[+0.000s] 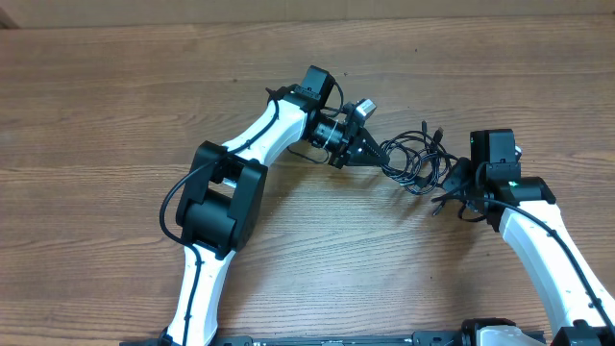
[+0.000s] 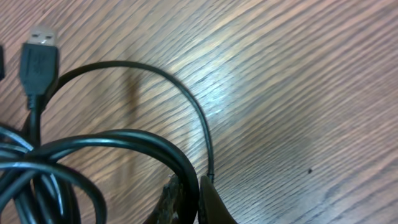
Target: Untangle cables
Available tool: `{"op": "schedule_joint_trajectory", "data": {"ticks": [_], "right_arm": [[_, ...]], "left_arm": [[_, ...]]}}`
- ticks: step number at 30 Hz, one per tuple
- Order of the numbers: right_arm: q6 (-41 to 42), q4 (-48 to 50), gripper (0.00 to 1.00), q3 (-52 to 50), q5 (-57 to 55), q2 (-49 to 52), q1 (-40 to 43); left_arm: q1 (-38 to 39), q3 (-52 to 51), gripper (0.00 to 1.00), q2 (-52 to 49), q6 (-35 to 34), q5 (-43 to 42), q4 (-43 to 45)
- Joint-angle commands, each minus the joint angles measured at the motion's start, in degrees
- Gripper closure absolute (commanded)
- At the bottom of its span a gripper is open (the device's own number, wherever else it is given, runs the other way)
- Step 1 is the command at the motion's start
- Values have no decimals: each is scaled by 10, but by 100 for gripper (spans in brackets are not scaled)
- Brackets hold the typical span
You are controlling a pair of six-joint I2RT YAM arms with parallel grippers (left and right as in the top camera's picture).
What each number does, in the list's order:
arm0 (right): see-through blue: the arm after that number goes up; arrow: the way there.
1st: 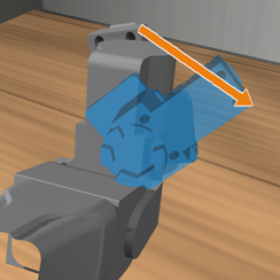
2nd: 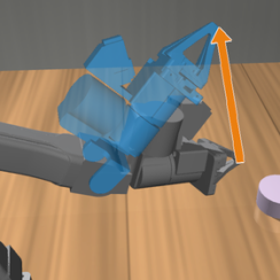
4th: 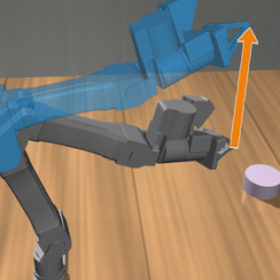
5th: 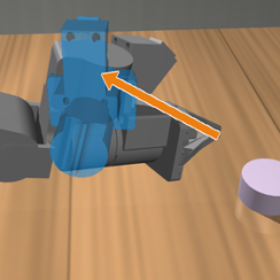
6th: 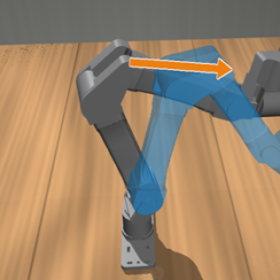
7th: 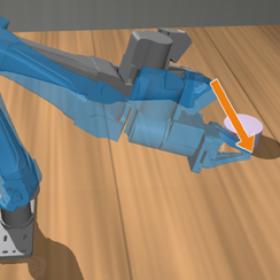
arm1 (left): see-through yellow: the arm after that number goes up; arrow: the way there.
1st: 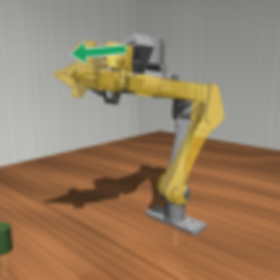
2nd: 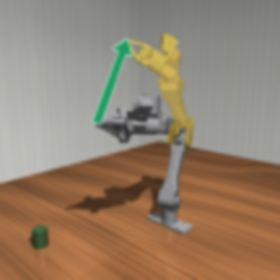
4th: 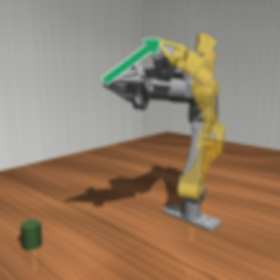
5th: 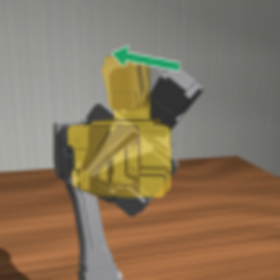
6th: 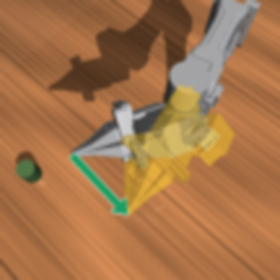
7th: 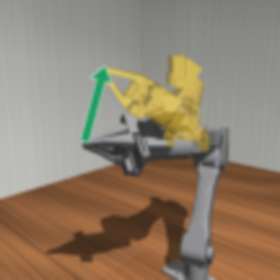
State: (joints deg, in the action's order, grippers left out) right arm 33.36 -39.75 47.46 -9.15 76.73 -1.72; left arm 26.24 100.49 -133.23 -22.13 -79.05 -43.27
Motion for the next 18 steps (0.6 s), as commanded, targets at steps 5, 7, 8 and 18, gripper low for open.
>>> {"op": "schedule_joint_trajectory", "data": {"ticks": [5, 7, 8, 18], "right_arm": [[28, 2, 87, -4, -93, 0, 15], [24, 6, 72, -4, -34, 0, 15], [24, 8, 57, -4, 4, 0, 15], [24, 38, 0, -4, 157, 0, 14]], "left_arm": [[-23, -5, 96, -4, 16, -42, -2], [-23, -5, 96, -4, 16, -12, -2], [-23, -5, 96, -4, 16, 13, -2], [-22, -5, 96, -4, 16, 52, -3]]}}
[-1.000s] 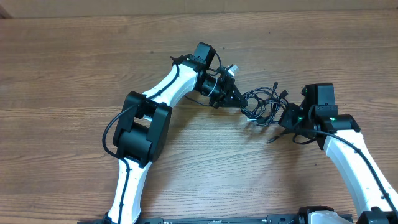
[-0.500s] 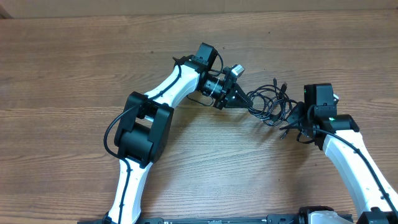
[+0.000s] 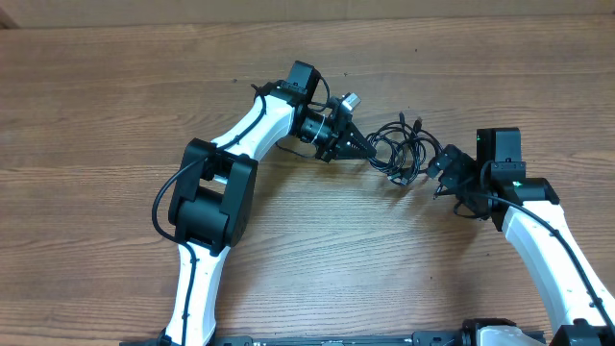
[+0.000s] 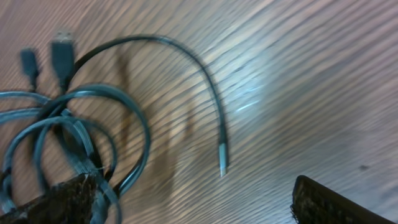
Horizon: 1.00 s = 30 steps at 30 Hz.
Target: Untangle cables
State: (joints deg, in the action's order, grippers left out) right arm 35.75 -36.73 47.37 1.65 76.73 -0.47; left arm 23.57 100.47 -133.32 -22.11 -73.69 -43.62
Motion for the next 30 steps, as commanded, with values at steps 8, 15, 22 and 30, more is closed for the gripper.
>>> {"op": "schedule_joint_trajectory", "data": {"ticks": [8, 15, 22, 30], "right_arm": [[0, 13, 0, -3, 49, 0, 2], [0, 13, 0, -3, 49, 0, 2], [0, 16, 0, -3, 49, 0, 2], [0, 10, 0, -3, 49, 0, 2]], "left_arm": [[5, -4, 96, -3, 15, -2, 0], [5, -4, 96, -3, 15, 24, -4], [5, -4, 96, -3, 15, 23, -19], [5, -4, 96, -3, 13, 24, -39]]}}
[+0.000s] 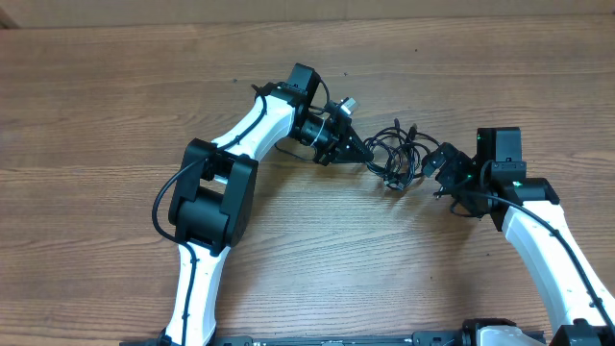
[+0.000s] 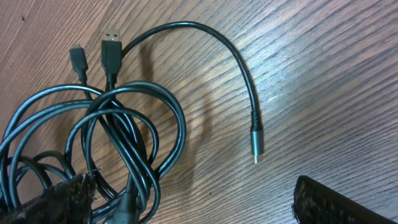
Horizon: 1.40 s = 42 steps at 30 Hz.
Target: Untangle cables
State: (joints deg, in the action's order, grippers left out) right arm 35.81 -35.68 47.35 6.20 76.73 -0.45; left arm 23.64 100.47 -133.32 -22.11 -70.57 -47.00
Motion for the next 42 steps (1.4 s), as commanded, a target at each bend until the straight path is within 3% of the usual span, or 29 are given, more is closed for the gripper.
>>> {"op": "schedule_joint_trajectory", "data": {"ticks": [1, 42], "right_arm": [[0, 0, 0, -3, 4, 0, 2], [0, -13, 0, -3, 4, 0, 2]], "left_arm": [[4, -4, 96, -3, 13, -7, -7], [21, -4, 96, -3, -6, 37, -10]]}}
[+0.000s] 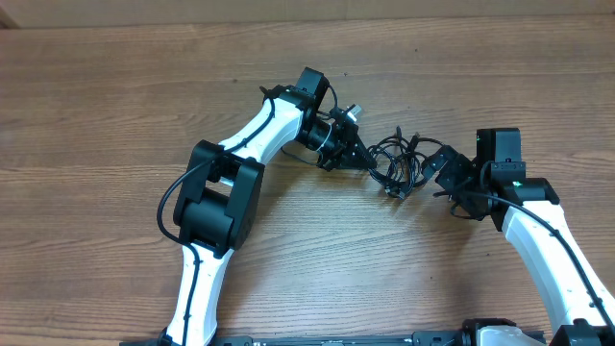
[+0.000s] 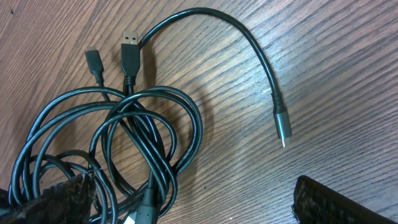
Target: Untangle cables
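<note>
A black tangle of cables [image 1: 399, 160] lies mid-table between both arms. My left gripper [image 1: 369, 160] is at the tangle's left edge and looks shut on a strand there. To the tangle's right, my right gripper [image 1: 445, 169] stands open. In the right wrist view the loops of the tangle [image 2: 130, 149] reach in between my right gripper's [image 2: 199, 208] fingers [image 2: 339, 202], which are apart and grip nothing. A USB-A plug [image 2: 129, 41], a small plug [image 2: 93, 60] and a free silver-tipped cable end [image 2: 283, 127] lie loose on the wood.
The wooden table [image 1: 317, 259] bears only the cables and both arms. The left arm's big black joint [image 1: 213, 197] sits at the left of the middle. The right arm's white link [image 1: 543, 240] runs to the lower right.
The tangle and my left gripper have shifted slightly to the right, toward my right gripper. In the wrist view the loops lie a little further between the open right fingers.
At first my right gripper was shut on a cable loop at the tangle's right side, with the left gripper holding the left side. Then the right gripper was open, the loop let go, and the tangle sat further left. The tangle has since edged back toward the open right gripper.
</note>
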Available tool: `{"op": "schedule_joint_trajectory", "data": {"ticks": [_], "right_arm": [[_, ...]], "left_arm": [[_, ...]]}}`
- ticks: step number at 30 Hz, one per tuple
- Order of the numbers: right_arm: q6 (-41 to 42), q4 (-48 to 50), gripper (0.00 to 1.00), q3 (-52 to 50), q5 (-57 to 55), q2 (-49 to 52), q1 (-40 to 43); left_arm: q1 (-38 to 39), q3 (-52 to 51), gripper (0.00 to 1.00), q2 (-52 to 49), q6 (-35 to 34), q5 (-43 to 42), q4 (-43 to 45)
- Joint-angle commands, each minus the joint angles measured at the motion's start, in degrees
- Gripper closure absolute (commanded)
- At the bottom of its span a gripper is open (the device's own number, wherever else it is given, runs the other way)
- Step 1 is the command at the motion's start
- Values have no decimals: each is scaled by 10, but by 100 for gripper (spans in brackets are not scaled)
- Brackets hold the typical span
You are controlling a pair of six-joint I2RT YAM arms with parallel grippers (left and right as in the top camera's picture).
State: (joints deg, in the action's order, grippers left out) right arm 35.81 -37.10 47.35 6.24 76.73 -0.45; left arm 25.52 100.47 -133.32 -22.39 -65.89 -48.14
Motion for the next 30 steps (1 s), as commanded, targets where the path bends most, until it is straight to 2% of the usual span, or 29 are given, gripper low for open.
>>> {"op": "schedule_joint_trajectory", "data": {"ticks": [1, 7, 12, 19, 30], "right_arm": [[0, 2, 0, -3, 3, 0, 2], [0, 1, 0, -3, 3, 0, 2], [0, -8, 0, -3, 3, 0, 2], [0, 0, 0, -2, 19, 0, 2], [0, 91, 0, -1, 198, 0, 2]], "left_arm": [[2, -4, 96, -3, -3, -9, 2], [2, -4, 96, -3, -3, 31, 3], [0, -4, 96, -3, 0, 21, 3], [-21, -4, 96, -3, 44, -90, 3], [-85, -4, 96, -3, 101, -242, 4]]}}
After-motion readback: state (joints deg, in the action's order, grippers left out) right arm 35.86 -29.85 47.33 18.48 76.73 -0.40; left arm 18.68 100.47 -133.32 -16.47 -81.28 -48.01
